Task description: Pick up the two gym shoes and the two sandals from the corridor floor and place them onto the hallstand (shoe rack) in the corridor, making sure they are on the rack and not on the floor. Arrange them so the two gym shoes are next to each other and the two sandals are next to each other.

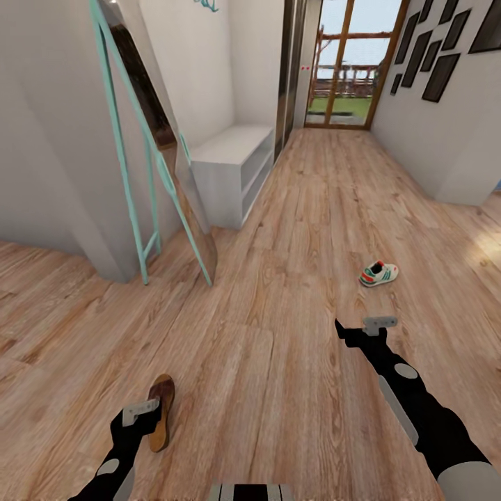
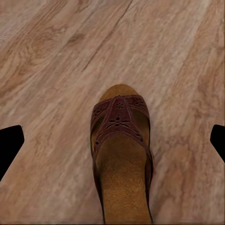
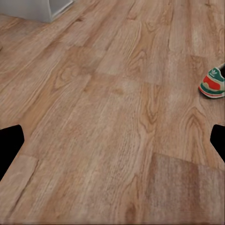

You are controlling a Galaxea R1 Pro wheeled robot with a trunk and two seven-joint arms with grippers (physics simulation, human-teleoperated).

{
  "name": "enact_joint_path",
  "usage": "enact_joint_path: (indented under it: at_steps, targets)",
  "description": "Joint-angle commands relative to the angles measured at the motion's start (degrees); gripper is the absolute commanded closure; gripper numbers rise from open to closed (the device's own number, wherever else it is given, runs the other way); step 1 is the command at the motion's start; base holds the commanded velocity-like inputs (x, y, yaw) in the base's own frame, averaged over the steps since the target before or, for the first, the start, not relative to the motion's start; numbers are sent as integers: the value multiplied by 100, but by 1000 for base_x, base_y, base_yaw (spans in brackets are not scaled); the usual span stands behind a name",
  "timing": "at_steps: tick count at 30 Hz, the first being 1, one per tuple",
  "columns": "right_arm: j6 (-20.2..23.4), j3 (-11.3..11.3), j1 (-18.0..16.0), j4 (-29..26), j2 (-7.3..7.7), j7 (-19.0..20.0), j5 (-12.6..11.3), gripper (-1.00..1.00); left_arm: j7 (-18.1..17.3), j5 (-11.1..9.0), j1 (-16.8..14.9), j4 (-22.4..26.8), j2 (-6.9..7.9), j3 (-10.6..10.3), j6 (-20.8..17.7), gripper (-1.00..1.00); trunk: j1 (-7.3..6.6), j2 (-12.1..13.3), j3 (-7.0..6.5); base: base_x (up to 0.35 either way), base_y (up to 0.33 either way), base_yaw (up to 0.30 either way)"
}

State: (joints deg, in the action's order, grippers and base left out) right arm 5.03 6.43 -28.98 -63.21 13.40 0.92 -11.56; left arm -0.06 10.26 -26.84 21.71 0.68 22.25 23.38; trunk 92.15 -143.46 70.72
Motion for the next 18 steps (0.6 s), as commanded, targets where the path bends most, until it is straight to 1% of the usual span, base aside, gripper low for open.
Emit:
enact_joint_path:
  at_steps: [1,3,4,7,18]
  targets:
    - [25,8,-2,-7,5,5,-48,-100,8,56,-5,-6,-6,52,25,-100,1,-3,36,0,0,0]
    - [25,8,-2,-7,5,5,-48,-100,47,47,-5,-7,-17,84,28,-100,6,-6,99,0,0,0]
    - [25,8,-2,-7,5,5,-48,-100,181,35,-6,-10,-32,125,33,-100,9,-8,130,0,0,0]
    - [25,8,-2,-7,5,5,-48,-100,302,36,-4,-30,-45,127,35,-100,16,-12,224,0,0,0]
    - [19,8,-2,-7,5,5,-48,-100,360,41,-6,-12,-36,75,35,-100,45,-26,568,0,0,-2]
